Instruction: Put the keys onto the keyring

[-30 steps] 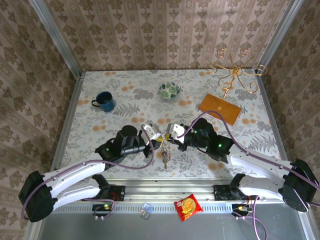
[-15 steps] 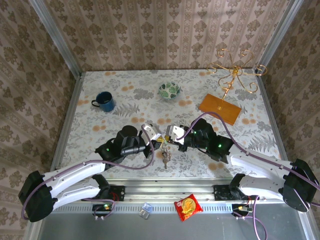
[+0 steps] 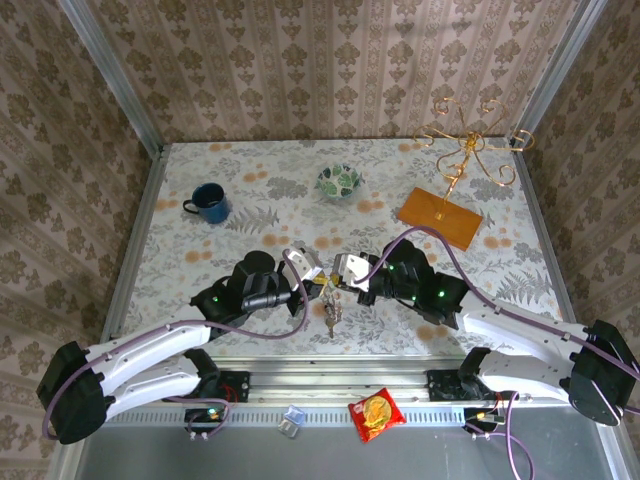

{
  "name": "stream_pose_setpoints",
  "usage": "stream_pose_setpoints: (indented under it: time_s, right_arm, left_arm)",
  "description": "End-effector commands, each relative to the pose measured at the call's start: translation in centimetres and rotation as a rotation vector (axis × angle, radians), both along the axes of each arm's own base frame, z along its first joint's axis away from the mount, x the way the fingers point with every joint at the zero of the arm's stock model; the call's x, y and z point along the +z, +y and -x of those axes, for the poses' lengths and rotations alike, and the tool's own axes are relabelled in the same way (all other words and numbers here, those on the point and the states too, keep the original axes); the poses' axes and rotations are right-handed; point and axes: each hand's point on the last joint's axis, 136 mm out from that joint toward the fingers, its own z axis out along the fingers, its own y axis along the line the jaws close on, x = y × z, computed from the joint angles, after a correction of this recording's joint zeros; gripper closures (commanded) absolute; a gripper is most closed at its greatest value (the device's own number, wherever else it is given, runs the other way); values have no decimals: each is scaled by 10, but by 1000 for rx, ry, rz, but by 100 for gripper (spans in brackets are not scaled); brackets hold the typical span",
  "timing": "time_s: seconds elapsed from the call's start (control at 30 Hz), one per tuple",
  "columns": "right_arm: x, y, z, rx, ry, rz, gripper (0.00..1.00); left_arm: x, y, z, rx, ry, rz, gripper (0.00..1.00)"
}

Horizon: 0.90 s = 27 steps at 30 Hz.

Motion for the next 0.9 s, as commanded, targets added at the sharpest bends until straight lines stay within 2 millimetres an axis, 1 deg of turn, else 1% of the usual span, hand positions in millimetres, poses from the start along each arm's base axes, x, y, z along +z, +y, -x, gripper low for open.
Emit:
stream_pose_setpoints:
  time_s: [0.0, 0.37, 0.63, 0.87]
  right_arm:
    - [-3, 2, -2, -5, -19, 17, 100]
    - [-5, 2, -4, -14, -29, 28, 100]
    - [4, -1, 0, -11, -62, -8, 100]
    - [1, -1, -2, -16, -56, 4, 100]
  left_arm:
    - [20, -6, 0, -10, -11, 59, 100]
    - [19, -7, 1, -12, -9, 62, 100]
    - [19, -6, 0, -8, -7, 60, 100]
    - [18, -6, 1, -11, -7, 61, 100]
